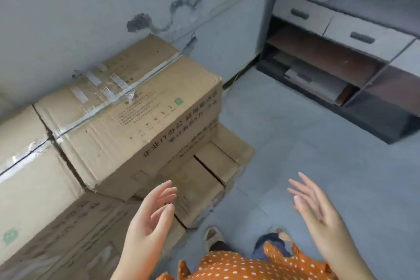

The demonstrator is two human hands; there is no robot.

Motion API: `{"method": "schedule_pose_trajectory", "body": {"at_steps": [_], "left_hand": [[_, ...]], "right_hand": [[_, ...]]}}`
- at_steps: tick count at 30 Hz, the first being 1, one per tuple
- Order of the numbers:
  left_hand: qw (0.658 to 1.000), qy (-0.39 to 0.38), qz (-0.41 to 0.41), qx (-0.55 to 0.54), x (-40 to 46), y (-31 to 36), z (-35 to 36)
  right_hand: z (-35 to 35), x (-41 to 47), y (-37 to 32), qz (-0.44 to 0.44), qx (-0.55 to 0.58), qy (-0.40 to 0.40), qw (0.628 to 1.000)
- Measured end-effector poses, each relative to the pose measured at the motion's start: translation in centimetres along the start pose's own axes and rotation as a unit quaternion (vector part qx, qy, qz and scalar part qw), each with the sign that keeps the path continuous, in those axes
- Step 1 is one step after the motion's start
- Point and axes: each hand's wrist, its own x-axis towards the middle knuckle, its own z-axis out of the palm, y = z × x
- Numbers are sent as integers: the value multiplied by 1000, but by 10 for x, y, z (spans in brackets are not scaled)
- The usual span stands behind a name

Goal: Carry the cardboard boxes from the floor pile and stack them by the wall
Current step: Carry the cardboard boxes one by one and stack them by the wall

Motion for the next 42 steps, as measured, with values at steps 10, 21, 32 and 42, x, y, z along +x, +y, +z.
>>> {"method": "schedule_pose_trajectory", "body": {"at_steps": [10, 21, 32, 42], "left_hand": [[971, -215, 106, 0, -14, 65, 119], [885, -437, 156, -34, -213, 86, 331], [770, -603, 207, 35, -343, 108, 473], [659, -717, 224, 35, -475, 151, 658]], "right_hand": [[-112, -126, 25, 11, 43, 293, 955], [-282, -361, 91, 85, 72, 548, 829], [-344, -490, 144, 120, 142, 704, 686], [-464, -550, 195, 153, 157, 797, 562]]}}
